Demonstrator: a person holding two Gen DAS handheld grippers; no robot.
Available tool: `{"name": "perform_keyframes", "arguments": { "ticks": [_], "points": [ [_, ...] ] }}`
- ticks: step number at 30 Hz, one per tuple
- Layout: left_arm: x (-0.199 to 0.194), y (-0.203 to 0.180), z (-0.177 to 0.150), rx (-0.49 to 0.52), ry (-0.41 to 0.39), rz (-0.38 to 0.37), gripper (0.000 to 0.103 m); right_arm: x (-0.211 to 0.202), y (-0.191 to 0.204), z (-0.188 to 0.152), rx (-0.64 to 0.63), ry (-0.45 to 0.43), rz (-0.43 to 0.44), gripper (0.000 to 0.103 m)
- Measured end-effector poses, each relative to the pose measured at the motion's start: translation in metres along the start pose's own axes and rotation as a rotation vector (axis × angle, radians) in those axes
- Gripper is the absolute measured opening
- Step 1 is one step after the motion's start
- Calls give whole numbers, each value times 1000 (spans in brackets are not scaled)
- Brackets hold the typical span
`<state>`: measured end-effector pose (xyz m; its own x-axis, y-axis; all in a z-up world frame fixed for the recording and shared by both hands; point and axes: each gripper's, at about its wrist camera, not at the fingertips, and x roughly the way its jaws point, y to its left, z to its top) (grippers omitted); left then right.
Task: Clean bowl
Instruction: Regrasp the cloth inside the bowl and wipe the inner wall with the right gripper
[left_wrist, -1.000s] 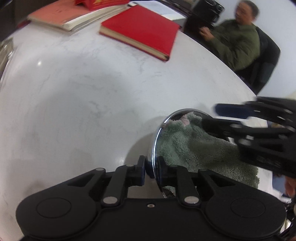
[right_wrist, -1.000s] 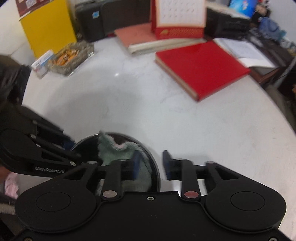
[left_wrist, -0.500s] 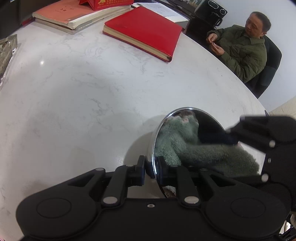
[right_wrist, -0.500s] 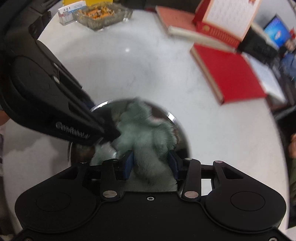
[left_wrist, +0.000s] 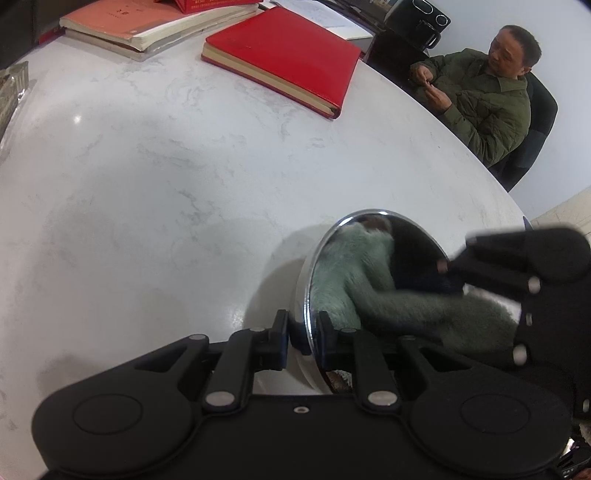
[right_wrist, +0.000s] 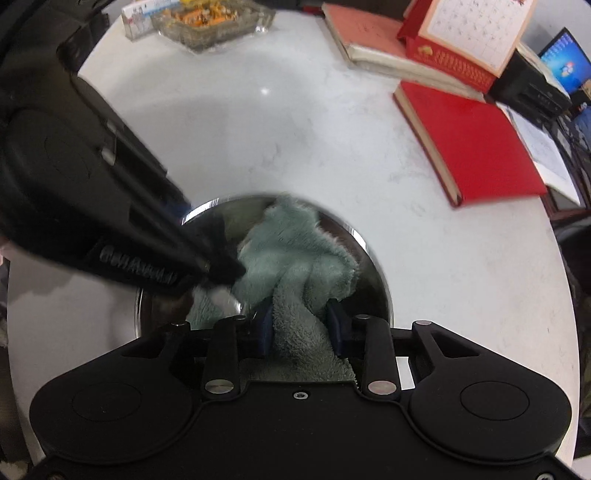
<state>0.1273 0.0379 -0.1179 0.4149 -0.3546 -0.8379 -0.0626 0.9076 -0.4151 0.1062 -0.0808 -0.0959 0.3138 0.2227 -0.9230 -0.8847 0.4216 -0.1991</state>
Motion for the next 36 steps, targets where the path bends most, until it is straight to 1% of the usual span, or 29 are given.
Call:
{"name": "perform_keyframes", "arguments": {
  "ticks": [4, 6, 7, 9, 11, 13, 15, 16, 17, 18, 19, 22, 24, 27, 29, 31, 33, 36],
  "points": [
    [0, 1, -1, -2, 1, -4, 15, -3, 4, -1, -9, 17, 75, 30],
    [0, 1, 0, -6, 1, -4, 15, -1, 6, 6, -41, 0, 54, 29],
    [1, 2, 0, -9, 1, -4, 15, 1, 6, 6, -44, -2, 47, 27],
    [1, 2, 1, -11, 1, -6, 15, 0, 2, 9, -36, -7, 20, 27],
    [2, 1, 0, -13, -2, -6, 15, -2, 1, 6, -29, 11, -1, 27],
    [2, 2, 0, -20, -4, -9, 15, -2, 3, 0, -20, 36, 21, 29],
    [2, 1, -1, -20, -5, -8, 16, -3, 4, -2, 18, 29, 68, 28],
    [2, 1, -1, -18, -6, -5, 16, -3, 4, -2, 24, 26, 77, 28],
    [2, 1, -1, -18, -6, -5, 16, -3, 4, -1, 28, 16, 74, 28],
    [2, 2, -1, -18, -5, -6, 16, -2, 2, 2, 39, -1, 50, 27],
    [2, 2, -1, -19, -4, -7, 16, -2, 1, 2, 45, -5, 43, 26],
    [2, 3, 0, -21, -4, -8, 17, -1, 0, 2, 58, -1, 16, 26],
    [2, 3, -1, -20, -5, -7, 17, -3, 3, -4, 65, 17, 43, 28],
    [2, 2, -2, -16, -5, -3, 18, -4, 5, -5, 73, 14, 109, 27],
    [2, 3, -2, -15, -7, 2, 18, -4, 6, -3, 66, 2, 93, 28],
    [2, 4, -2, -20, -5, 0, 19, -3, 1, -1, 86, -20, 48, 25],
    [2, 5, -2, -22, -4, 0, 20, -5, -1, -4, 103, -24, 29, 24],
    [2, 4, -3, -22, -4, 0, 21, -5, 3, -10, 116, -3, 54, 26]
  ]
}}
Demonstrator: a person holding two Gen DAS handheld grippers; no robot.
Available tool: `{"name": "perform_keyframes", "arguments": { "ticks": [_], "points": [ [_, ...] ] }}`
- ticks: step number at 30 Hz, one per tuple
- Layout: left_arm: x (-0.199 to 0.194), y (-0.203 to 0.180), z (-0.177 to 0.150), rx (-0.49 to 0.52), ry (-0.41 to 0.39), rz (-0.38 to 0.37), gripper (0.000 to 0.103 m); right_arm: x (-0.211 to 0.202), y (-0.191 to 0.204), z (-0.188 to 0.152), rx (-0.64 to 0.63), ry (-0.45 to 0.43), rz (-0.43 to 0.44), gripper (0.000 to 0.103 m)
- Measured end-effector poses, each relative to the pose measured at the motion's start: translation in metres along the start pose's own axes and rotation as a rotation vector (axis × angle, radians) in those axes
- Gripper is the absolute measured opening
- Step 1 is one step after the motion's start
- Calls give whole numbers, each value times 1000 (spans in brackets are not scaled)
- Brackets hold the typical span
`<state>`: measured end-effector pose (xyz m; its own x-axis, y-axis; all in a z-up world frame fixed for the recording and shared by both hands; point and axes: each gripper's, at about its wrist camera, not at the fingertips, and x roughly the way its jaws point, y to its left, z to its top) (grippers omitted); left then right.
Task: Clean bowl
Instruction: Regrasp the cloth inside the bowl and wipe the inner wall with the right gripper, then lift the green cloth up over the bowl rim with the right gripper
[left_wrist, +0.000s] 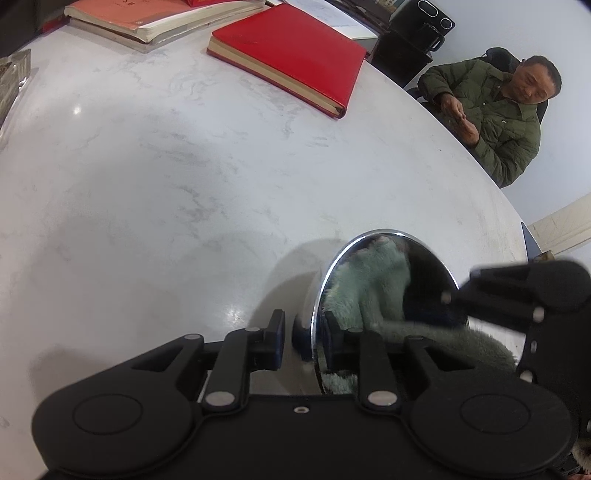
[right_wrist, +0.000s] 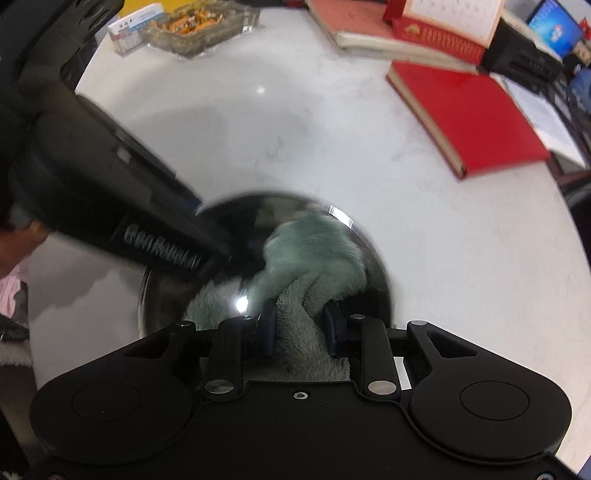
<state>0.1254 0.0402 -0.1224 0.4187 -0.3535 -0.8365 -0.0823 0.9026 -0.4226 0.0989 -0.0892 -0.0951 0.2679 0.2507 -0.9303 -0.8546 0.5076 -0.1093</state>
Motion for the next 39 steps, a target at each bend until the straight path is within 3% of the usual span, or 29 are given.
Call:
{"name": "perform_keyframes", "arguments": {
  "ticks": [4, 13, 18, 23, 27, 30, 33, 36, 39],
  "points": [
    [1, -2, -1, 9, 1, 1, 21, -8, 2, -5, 43, -3, 52, 24],
    [3, -5, -4, 35, 22, 11, 21, -60, -11, -7, 57, -132, -122, 22],
    [5, -5, -4, 36, 26, 10, 21, -40, -26, 3, 81, -140, -154, 22],
    [8, -3, -4, 27, 21, 8, 23, -60, -29, -13, 198, -166, -84, 40],
    [7, -4, -6, 30, 17, 10, 23, -63, -35, -36, 403, -139, 20, 42],
    [7, -4, -6, 29, 19, 9, 23, -56, -39, -52, 511, -111, 81, 38],
    [6, -4, -6, 30, 20, 8, 23, -58, -43, -60, 560, -120, 111, 26],
    [6, -4, -6, 31, 20, 8, 23, -67, -43, -64, 555, -139, 97, 14],
    [6, -3, -6, 35, 18, 8, 23, -76, -41, -66, 535, -154, 81, 12]
  ]
}}
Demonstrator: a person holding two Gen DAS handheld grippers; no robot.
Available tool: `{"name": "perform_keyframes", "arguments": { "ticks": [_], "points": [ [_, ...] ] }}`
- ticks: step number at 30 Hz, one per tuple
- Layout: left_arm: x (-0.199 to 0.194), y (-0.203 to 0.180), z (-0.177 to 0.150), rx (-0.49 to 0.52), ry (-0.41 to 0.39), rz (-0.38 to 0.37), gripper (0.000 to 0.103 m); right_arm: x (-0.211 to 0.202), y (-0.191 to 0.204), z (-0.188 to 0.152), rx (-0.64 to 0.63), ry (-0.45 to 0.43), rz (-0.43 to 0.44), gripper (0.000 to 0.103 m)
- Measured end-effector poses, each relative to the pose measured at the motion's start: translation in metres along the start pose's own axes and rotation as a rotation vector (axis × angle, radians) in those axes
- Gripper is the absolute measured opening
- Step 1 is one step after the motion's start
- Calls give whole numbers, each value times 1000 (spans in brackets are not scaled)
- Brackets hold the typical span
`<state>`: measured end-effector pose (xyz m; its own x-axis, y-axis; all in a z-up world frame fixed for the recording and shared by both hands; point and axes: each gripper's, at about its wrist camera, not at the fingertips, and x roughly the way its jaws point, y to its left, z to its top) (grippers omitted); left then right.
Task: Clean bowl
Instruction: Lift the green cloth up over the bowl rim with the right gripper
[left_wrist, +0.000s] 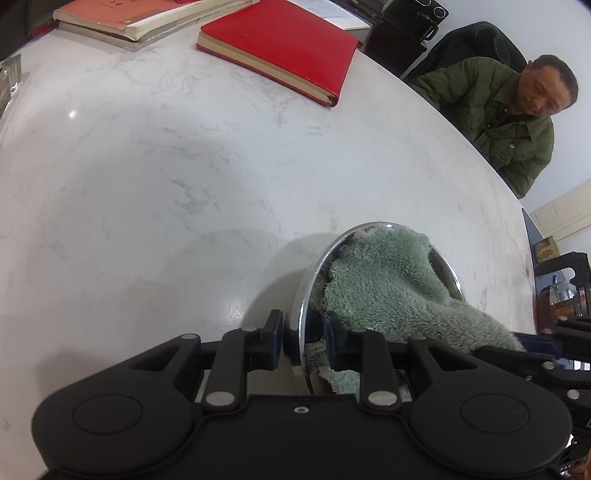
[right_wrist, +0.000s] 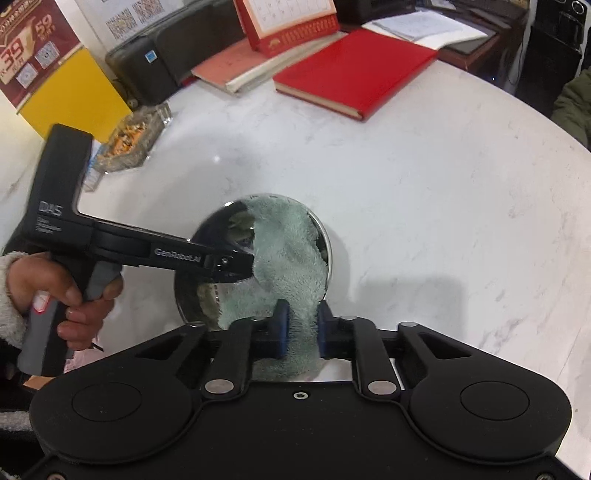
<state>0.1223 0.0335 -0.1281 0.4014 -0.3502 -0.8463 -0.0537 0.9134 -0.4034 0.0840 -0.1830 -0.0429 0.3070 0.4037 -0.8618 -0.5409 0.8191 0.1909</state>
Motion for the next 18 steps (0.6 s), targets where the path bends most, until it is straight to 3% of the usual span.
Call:
{"name": "perform_keyframes", "arguments": {
  "ticks": [9, 14, 16, 18],
  "points": [
    [2, -1, -2, 23, 4, 4, 23, -41, 15, 23, -107, -172, -35, 11],
    [2, -2, -2, 30, 9, 10, 23, -36, 4, 27, -89, -163, -65, 13],
    [2, -2, -2, 31, 9, 10, 23, -32, 0, 23, -39, -136, -24, 32],
    [2, -2, -3, 32, 9, 10, 23, -26, -5, 13, 36, -119, 0, 45]
  ]
}}
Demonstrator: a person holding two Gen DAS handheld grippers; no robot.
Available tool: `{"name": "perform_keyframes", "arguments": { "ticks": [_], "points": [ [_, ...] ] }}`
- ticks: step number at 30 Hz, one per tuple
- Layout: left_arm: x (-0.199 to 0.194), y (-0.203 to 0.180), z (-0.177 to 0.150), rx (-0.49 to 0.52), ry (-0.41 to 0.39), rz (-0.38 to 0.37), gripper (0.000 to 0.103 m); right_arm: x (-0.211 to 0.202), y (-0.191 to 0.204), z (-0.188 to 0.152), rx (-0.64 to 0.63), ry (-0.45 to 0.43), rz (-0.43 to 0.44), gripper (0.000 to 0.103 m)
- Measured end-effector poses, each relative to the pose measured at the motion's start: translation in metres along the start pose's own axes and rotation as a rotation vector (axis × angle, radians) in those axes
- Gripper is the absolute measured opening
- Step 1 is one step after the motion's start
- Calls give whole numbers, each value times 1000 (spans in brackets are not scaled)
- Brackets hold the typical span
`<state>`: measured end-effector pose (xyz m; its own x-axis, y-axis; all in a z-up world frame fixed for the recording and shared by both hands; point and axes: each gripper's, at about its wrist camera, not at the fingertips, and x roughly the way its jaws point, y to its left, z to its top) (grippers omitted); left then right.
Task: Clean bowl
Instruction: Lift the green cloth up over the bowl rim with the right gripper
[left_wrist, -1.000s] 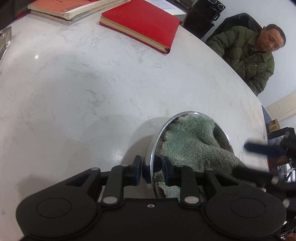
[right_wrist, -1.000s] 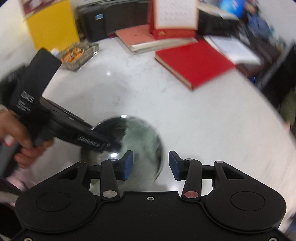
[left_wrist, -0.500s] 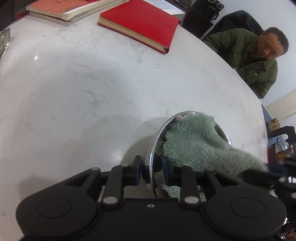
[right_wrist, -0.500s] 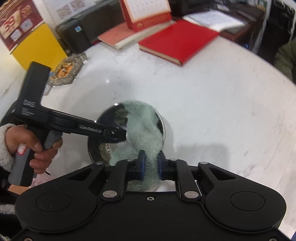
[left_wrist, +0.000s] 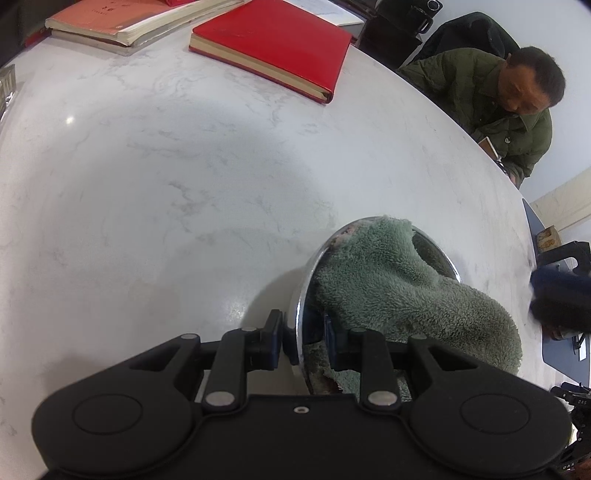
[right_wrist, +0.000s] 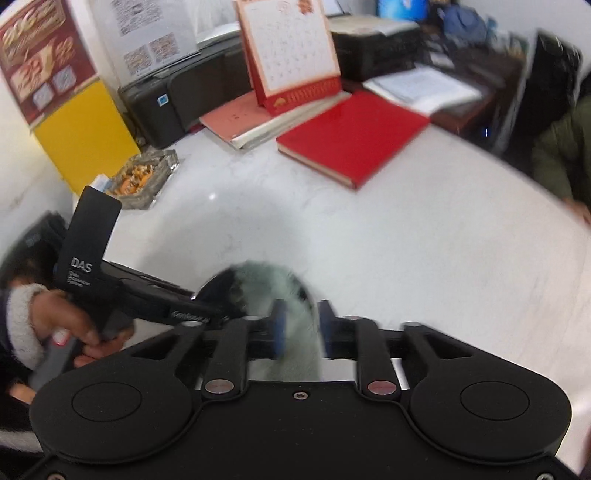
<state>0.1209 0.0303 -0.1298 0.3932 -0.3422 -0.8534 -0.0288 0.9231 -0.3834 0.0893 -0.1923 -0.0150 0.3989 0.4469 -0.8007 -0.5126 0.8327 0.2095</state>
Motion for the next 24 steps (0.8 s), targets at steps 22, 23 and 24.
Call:
{"name": "perform_keyframes", "arguments": {
  "ticks": [22, 23, 24],
  "points": [
    [-1, -2, 0, 15, 8, 3, 23, 23, -33, -2, 31, -41, -85, 24],
    [-1, -2, -1, 18, 8, 4, 24, 22, -35, -2, 40, -50, -97, 27],
    [-1, -2, -1, 21, 8, 4, 24, 15, -35, -2, 56, -86, -123, 32]
  ]
}}
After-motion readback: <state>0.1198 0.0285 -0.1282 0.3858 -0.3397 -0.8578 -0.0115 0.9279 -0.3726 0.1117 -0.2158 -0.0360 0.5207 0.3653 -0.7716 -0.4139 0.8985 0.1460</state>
